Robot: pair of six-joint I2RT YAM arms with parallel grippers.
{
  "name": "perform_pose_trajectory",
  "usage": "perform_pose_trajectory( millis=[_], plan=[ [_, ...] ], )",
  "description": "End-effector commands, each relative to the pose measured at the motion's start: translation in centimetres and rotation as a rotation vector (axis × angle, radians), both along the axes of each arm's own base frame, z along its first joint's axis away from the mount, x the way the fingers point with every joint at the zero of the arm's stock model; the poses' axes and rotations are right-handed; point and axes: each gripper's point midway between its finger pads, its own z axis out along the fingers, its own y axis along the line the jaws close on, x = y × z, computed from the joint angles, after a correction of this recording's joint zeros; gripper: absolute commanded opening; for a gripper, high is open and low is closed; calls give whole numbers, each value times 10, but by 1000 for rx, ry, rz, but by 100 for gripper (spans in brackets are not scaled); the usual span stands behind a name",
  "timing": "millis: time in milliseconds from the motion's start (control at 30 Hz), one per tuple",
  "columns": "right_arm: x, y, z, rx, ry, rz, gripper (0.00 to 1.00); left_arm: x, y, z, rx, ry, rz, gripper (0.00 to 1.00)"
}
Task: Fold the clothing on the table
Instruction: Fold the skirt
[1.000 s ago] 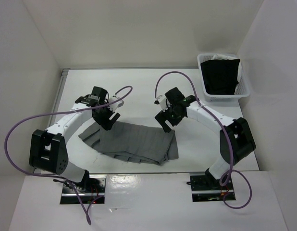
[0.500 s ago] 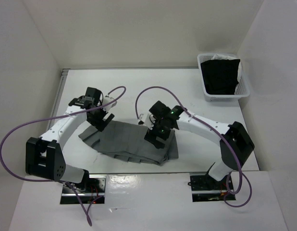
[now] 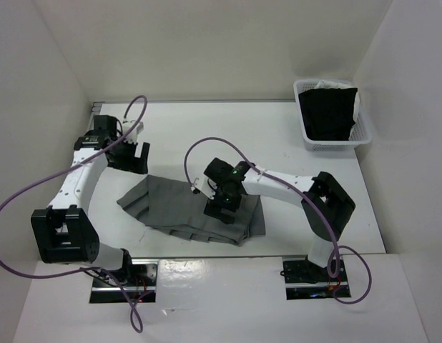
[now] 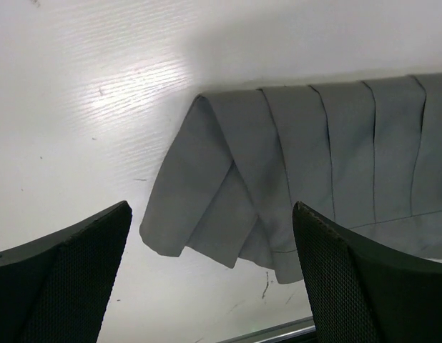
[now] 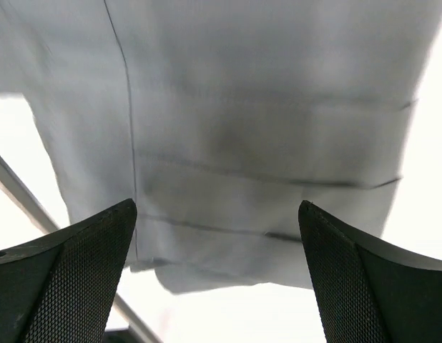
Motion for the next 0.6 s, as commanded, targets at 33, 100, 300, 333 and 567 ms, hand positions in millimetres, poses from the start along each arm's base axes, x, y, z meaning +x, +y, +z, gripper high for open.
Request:
perform_pose_trajectory(
  millis=[33, 100, 300, 333, 567],
  plan=[
    [21, 43, 22, 98, -100, 16, 98, 12, 6, 17, -134, -78, 73, 99],
    [25, 46, 14, 96, -106, 5, 98, 10, 16, 14, -121, -84, 102, 99],
    [21, 53, 6, 91, -89, 22, 98, 8, 23, 17, -114, -110, 132, 99],
    [17, 56, 6, 92, -89, 33, 98, 8, 23, 17, -113, -110, 132, 99],
    [26, 98, 37, 192, -141, 38, 98, 8, 26, 14, -101, -107, 151, 99]
  ],
)
